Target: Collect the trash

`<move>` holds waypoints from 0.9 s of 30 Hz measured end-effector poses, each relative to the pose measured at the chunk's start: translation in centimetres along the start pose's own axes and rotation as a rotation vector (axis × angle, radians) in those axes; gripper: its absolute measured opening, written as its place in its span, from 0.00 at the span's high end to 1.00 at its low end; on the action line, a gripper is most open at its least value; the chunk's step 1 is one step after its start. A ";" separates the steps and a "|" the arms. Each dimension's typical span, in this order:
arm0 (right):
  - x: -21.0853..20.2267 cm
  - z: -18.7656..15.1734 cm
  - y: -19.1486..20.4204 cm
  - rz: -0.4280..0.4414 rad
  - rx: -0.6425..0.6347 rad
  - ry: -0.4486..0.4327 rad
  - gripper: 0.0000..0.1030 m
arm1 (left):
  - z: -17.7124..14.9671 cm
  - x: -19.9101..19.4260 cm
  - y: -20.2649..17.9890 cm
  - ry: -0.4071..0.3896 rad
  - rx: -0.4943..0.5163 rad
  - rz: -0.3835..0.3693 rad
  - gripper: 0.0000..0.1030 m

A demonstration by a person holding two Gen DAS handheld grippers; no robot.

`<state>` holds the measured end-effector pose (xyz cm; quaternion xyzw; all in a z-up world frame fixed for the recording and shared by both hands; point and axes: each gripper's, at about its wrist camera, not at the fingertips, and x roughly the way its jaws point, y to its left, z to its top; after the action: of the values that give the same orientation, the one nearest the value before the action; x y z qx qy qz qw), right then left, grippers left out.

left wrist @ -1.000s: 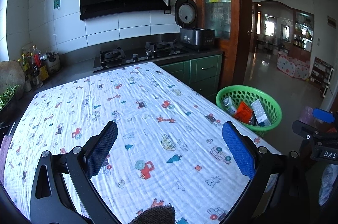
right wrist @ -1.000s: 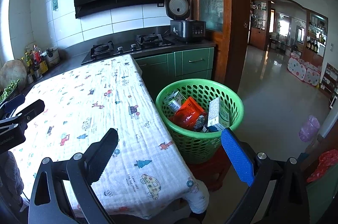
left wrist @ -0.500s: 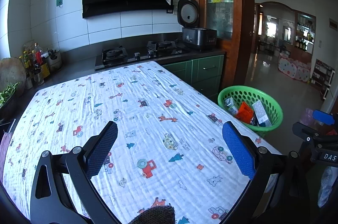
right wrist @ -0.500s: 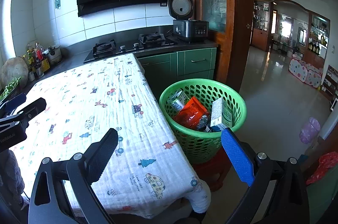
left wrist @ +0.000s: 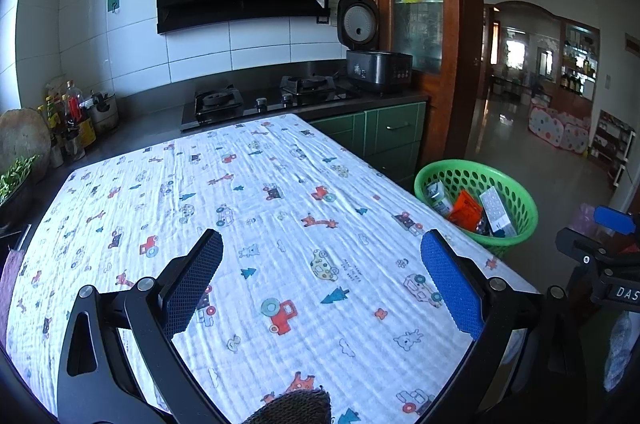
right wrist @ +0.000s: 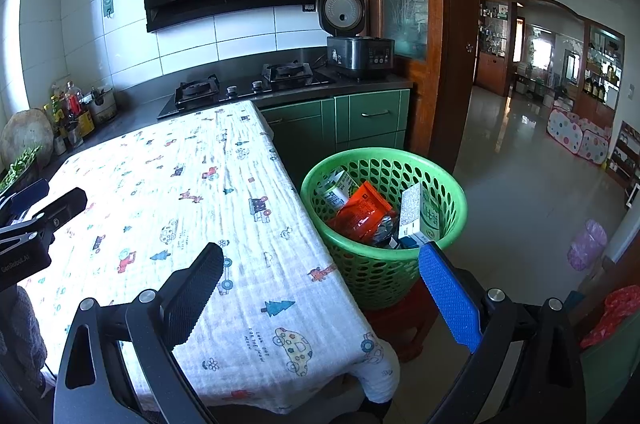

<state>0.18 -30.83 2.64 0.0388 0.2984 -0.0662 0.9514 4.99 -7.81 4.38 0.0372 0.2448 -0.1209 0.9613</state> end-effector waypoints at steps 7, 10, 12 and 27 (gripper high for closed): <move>0.0 0.0 0.0 0.001 -0.001 0.000 0.08 | 0.0 0.0 0.0 0.000 -0.002 0.001 0.05; -0.1 0.0 0.0 0.003 0.001 0.001 0.08 | 0.0 0.0 -0.1 -0.002 -0.001 0.004 0.05; 0.0 0.0 0.0 0.005 0.001 0.002 0.08 | 0.0 0.0 -0.2 -0.002 -0.001 0.002 0.05; 0.0 0.0 0.1 0.013 0.000 0.002 0.08 | 0.1 -0.2 -0.1 -0.021 -0.003 0.021 0.05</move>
<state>0.24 -30.69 2.67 0.0409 0.2989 -0.0602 0.9515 4.83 -7.86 4.57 0.0371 0.2344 -0.1109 0.9651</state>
